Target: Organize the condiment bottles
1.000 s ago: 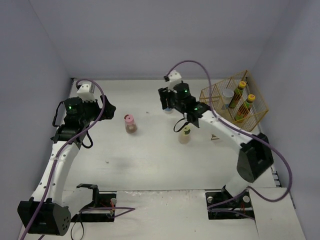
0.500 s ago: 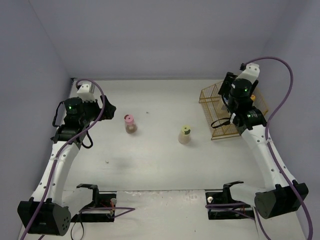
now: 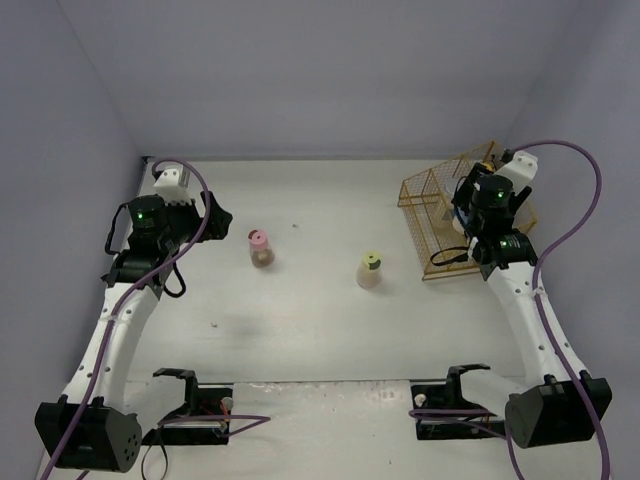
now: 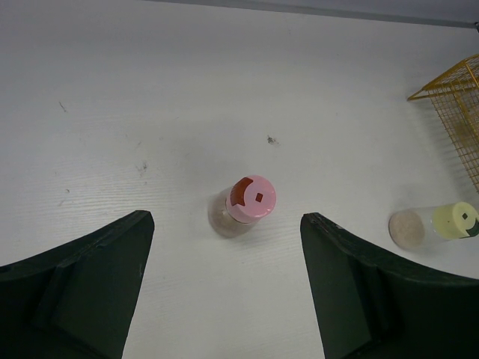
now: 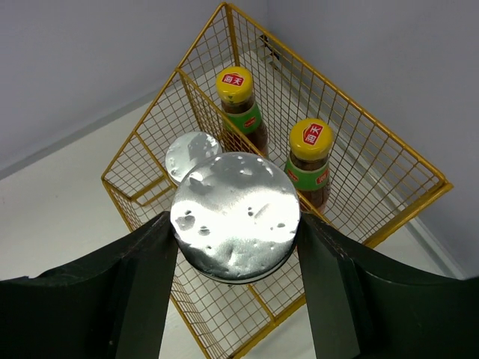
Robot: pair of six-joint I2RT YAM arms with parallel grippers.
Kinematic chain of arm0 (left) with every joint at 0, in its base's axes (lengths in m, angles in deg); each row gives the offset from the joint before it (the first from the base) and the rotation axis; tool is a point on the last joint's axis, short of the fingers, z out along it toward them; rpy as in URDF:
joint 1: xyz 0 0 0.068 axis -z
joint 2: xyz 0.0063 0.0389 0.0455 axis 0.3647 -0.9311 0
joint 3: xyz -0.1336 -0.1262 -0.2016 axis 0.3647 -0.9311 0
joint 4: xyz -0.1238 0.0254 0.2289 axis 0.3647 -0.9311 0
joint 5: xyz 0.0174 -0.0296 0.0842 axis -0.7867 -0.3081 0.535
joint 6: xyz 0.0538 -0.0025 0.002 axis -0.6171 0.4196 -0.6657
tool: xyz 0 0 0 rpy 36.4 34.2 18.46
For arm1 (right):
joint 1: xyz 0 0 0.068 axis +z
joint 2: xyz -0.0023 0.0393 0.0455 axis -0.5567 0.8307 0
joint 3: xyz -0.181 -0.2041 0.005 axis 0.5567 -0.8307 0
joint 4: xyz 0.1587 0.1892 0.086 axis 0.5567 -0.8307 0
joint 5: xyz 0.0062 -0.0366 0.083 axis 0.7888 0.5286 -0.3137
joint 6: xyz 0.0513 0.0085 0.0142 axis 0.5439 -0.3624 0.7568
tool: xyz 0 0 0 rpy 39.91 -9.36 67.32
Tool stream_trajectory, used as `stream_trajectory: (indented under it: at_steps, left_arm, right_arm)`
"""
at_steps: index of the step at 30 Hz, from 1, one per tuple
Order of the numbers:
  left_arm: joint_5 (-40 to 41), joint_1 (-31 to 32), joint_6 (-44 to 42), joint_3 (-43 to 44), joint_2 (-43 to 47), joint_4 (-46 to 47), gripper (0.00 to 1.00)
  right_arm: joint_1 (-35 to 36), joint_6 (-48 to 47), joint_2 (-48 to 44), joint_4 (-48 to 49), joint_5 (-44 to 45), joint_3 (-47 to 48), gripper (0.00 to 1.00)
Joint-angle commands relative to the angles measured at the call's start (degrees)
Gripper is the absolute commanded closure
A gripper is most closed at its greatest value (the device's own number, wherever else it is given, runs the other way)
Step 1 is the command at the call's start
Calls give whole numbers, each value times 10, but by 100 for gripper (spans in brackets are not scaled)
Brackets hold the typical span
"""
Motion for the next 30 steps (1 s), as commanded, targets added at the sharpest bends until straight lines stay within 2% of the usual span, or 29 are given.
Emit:
stream_trajectory:
  at_steps: [1,15,19,24,27,30]
  left_arm:
    - [-12,-5,6,19,-1,41,20]
    - [-17,-5,10,19,-1,42,20]
    - [-19,-5,10,18,-2,42,20]
    - [-18,-5,11,18,-1,42,20]
    - [-19,-5,11,18,-2,43,20]
    - [-19,-5,11,19,-3,42,20]
  right_arm:
    - [-8,13,-2,28,21,-16,100]
    - [-16,15,-1,50,29,-19,100]
    - [-16,29,9,66,24,-56,88]
    - [-16,41,32,92,16,-92,84]
    - [-16,44,39,102,8,-97,79]
    - [-16,44,42,107,1,-98,68]
